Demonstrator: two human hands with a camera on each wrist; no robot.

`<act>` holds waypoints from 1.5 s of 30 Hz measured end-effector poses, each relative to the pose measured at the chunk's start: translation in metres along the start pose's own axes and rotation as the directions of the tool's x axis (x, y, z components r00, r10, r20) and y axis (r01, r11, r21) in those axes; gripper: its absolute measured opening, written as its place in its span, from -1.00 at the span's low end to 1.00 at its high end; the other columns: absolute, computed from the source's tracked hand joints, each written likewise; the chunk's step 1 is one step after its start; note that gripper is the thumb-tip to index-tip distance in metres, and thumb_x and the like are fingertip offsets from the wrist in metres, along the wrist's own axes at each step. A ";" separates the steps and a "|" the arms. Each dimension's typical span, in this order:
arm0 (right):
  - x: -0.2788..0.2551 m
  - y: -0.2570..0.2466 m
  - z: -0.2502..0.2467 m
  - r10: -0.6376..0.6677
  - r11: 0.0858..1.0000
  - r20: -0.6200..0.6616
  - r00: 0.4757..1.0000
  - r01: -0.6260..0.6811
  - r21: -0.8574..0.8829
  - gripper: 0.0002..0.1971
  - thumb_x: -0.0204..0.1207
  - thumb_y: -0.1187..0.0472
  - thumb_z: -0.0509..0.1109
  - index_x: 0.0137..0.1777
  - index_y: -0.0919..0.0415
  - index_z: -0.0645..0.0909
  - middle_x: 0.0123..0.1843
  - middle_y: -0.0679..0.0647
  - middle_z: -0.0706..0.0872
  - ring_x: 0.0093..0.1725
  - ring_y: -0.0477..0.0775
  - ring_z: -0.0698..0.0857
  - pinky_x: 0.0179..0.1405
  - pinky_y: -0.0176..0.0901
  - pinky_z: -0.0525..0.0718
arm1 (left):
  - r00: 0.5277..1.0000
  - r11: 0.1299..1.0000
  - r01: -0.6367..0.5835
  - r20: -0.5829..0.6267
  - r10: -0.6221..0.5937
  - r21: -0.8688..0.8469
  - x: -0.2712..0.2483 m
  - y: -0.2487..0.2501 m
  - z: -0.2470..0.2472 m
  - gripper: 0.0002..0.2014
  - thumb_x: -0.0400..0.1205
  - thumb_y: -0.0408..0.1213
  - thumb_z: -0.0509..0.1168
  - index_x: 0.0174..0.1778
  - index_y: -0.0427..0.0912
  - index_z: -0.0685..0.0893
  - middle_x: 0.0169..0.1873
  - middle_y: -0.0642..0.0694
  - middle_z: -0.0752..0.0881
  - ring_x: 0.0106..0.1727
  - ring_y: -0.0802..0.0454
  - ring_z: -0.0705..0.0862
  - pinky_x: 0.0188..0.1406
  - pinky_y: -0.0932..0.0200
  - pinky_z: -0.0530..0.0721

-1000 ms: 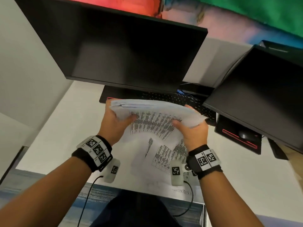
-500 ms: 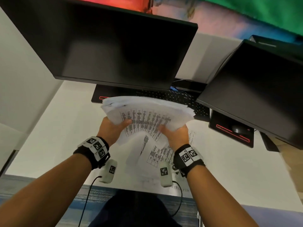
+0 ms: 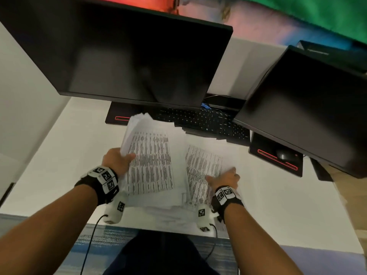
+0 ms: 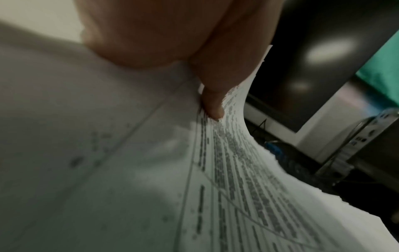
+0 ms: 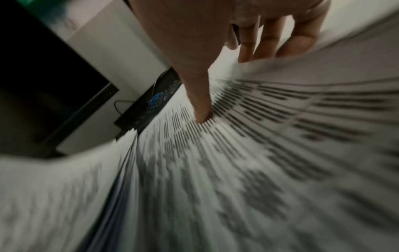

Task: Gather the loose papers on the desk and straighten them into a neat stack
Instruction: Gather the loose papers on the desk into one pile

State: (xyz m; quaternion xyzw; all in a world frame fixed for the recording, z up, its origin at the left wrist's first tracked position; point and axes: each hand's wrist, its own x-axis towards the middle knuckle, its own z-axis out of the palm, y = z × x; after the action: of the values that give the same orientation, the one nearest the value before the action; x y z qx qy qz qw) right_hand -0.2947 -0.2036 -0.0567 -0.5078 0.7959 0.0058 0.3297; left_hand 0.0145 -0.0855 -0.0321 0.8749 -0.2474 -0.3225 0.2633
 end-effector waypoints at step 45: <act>-0.043 -0.076 -0.117 -0.356 0.754 -0.168 0.919 0.389 0.530 -0.71 0.56 0.38 0.47 0.26 0.25 0.65 0.11 0.01 0.77 0.06 0.04 0.77 0.10 -0.10 0.74 | 0.990 0.999 -0.005 0.139 0.012 -0.050 -0.007 -0.007 0.007 -0.63 0.66 -0.06 0.34 0.14 -0.33 0.73 -0.12 -0.22 0.77 -0.12 -0.17 0.72 -0.10 0.09 0.60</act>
State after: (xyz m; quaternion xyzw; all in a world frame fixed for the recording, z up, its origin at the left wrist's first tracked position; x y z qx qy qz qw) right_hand -0.2819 -0.2463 0.0824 -0.5385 0.6549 -0.3048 0.4338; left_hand 0.0071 -0.0780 -0.0383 0.8422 -0.2609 -0.3879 0.2685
